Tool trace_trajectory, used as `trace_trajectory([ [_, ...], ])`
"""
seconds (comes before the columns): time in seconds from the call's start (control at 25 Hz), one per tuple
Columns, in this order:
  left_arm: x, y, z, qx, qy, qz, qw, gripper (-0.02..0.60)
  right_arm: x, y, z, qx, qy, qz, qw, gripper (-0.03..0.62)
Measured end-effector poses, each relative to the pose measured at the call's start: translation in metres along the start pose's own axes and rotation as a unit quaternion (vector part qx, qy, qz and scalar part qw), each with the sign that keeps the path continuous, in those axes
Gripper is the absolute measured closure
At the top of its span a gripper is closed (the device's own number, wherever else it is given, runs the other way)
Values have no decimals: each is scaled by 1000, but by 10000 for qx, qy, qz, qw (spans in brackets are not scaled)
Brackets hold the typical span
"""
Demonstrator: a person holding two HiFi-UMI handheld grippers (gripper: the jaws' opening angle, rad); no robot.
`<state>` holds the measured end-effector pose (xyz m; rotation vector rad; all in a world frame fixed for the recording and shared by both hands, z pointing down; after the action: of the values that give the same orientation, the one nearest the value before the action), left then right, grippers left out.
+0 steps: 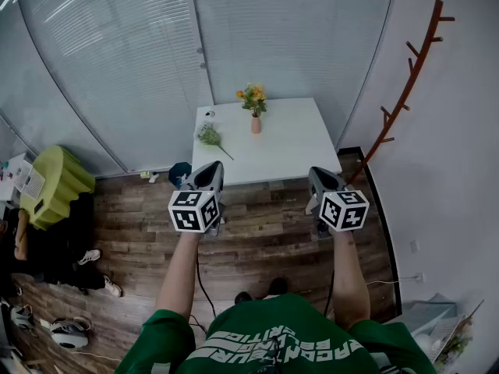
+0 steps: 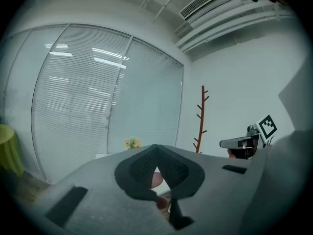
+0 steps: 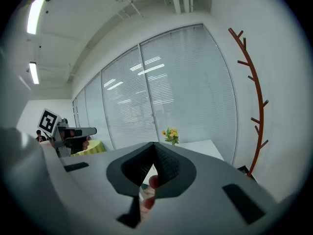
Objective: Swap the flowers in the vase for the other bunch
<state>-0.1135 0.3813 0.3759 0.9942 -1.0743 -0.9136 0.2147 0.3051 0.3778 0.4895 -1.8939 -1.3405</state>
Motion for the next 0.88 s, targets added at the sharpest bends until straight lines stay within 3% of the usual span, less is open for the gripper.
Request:
trace_trajectory([
  [0.44,16,-5,3,66,-42,16,10000,581,17,-6,-8,-92,-33,-11,10000,583],
  [0.88,32,-12,-7,120,-285,17,9995,581,27,-18,-34,-150,-336,-63,9993,583],
])
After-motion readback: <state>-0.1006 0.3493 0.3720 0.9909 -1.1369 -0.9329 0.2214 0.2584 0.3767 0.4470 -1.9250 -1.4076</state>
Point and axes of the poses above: the fingertips, and each gripper's own axes: x forward along the fingers, z to its left, y out of its underside, the point moved 10 cm from there along -x, backward along the fingers, and after that the axes turned 7 degrees about z, right-handed, at the moved point
